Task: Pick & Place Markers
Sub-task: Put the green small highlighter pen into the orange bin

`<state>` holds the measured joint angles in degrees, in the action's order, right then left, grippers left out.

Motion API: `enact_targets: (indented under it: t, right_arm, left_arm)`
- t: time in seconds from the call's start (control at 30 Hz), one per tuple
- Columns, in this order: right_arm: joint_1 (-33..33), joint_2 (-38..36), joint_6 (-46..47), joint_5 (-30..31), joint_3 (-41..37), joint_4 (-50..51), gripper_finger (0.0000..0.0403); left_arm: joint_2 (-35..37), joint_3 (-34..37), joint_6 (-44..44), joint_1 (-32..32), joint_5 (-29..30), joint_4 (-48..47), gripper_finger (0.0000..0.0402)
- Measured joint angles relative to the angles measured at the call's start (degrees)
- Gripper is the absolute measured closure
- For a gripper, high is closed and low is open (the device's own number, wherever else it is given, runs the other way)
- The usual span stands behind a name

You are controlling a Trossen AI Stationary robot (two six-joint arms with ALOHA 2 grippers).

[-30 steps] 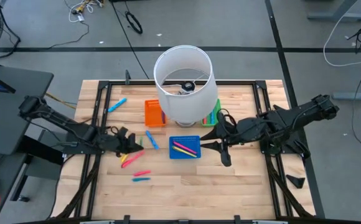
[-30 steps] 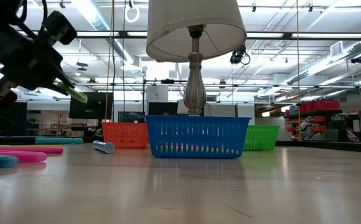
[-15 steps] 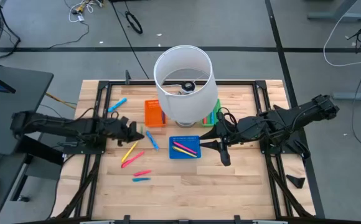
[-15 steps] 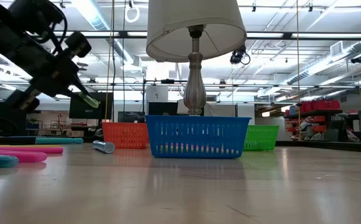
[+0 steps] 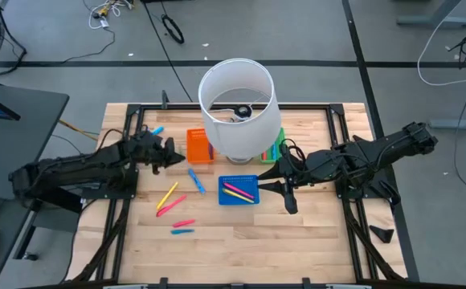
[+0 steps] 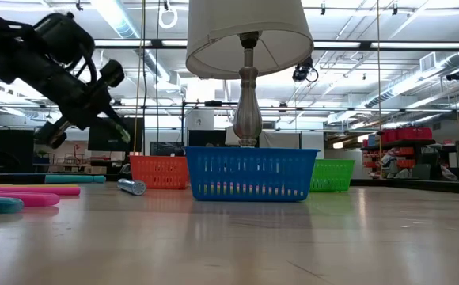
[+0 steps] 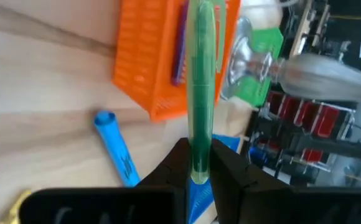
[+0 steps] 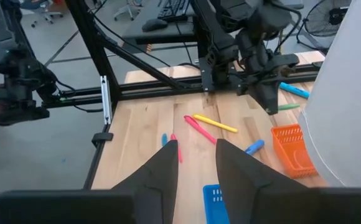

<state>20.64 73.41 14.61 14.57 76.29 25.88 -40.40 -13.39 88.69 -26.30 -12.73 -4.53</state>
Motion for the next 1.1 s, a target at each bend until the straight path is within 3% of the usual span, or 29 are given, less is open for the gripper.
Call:
enact_targets:
  t: [0.23,0.5,0.83,1.1]
  right_arm:
    - [0.0,0.0,-0.1,0.0,0.0,1.3,0.0293]
    - [0.0,0.0,-0.1,0.0,0.0,2.6,0.0293]
    - [0.0,0.0,1.0,0.0,0.0,5.2,0.0293]
    - [0.0,0.0,1.4,0.0,0.0,6.1,0.0293]
  left_arm:
    - [-7.2,-1.2,-4.9,-7.8,-6.4,2.7,0.0361]
    - [-21.0,-9.2,-13.3,-12.7,-10.9,3.7,0.0361]
    - [-38.0,-20.6,-17.6,-12.6,-13.2,3.6,0.0361]
    - [-41.8,-22.4,-17.7,-10.8,-11.8,0.9,0.0361]
